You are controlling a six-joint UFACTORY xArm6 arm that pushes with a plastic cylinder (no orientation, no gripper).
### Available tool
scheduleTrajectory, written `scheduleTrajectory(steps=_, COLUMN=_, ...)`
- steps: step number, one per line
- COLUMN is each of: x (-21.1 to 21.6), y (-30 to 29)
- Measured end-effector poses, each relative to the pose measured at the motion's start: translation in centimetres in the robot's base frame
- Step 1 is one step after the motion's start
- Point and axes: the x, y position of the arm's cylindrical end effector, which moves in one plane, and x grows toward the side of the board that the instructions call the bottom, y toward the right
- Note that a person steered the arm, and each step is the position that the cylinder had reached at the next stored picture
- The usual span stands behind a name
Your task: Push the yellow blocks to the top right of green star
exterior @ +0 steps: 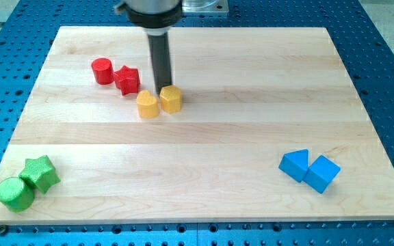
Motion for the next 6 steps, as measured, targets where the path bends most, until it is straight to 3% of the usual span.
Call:
scheduleTrajectory(steps=1, x=0.4, y=3.6)
scheduleTrajectory(steps=2, x=5.2, y=5.6)
scheduleTrajectory(steps=4, x=2.3, y=1.5)
scheduleTrajectory(steps=5, x=2.8, y=-5.5)
scheduleTrajectory(steps=6, x=5.0, y=-7.1)
